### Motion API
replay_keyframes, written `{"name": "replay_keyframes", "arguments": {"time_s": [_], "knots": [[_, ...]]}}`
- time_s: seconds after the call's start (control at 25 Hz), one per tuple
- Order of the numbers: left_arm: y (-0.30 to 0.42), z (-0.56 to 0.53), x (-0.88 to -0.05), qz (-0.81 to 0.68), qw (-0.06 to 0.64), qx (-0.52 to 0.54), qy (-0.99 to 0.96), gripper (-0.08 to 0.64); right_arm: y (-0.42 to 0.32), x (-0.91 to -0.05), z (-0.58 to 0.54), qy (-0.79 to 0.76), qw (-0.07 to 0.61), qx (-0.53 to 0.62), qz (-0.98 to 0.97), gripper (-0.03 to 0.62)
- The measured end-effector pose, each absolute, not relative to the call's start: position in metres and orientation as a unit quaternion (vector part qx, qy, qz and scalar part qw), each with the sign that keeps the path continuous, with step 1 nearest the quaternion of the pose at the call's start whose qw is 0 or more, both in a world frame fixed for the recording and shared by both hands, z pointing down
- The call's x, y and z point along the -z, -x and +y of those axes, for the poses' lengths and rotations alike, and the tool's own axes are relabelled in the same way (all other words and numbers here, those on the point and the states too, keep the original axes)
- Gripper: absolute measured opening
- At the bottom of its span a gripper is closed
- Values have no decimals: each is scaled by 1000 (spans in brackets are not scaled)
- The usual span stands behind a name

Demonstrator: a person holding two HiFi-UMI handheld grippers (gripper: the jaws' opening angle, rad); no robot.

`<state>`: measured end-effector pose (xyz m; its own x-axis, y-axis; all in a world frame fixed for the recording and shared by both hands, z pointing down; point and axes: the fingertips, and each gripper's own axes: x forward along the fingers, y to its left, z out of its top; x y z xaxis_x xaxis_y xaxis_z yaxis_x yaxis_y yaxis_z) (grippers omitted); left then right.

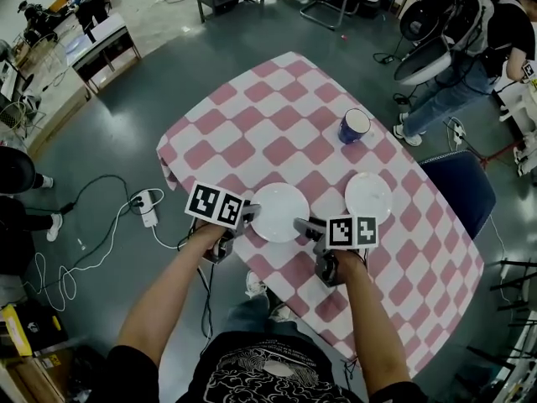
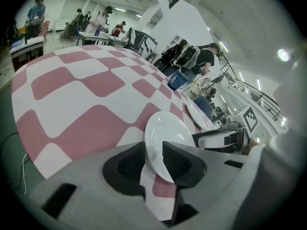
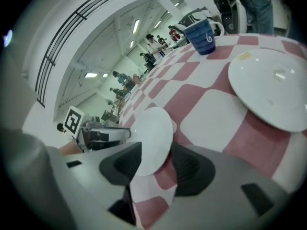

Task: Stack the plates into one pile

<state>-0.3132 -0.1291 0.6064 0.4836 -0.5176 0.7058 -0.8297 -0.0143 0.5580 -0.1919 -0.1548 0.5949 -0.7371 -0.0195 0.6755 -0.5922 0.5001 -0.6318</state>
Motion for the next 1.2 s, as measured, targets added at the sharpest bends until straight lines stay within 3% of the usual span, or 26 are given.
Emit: {"name": "replay_keyframes", "arguments": {"time_s": [0.08, 0.24, 1.2], "knots": [[315, -130, -608, -490, 505, -162, -692, 99, 191, -597, -156, -198, 307, -473, -802, 182], [318, -130, -609, -494, 502, -169, -689, 71, 183, -606, -161, -233, 317, -467, -792, 69], [285, -209, -552, -449, 440, -188, -755, 52, 144, -549, -211, -297, 219, -480, -796, 35]]}}
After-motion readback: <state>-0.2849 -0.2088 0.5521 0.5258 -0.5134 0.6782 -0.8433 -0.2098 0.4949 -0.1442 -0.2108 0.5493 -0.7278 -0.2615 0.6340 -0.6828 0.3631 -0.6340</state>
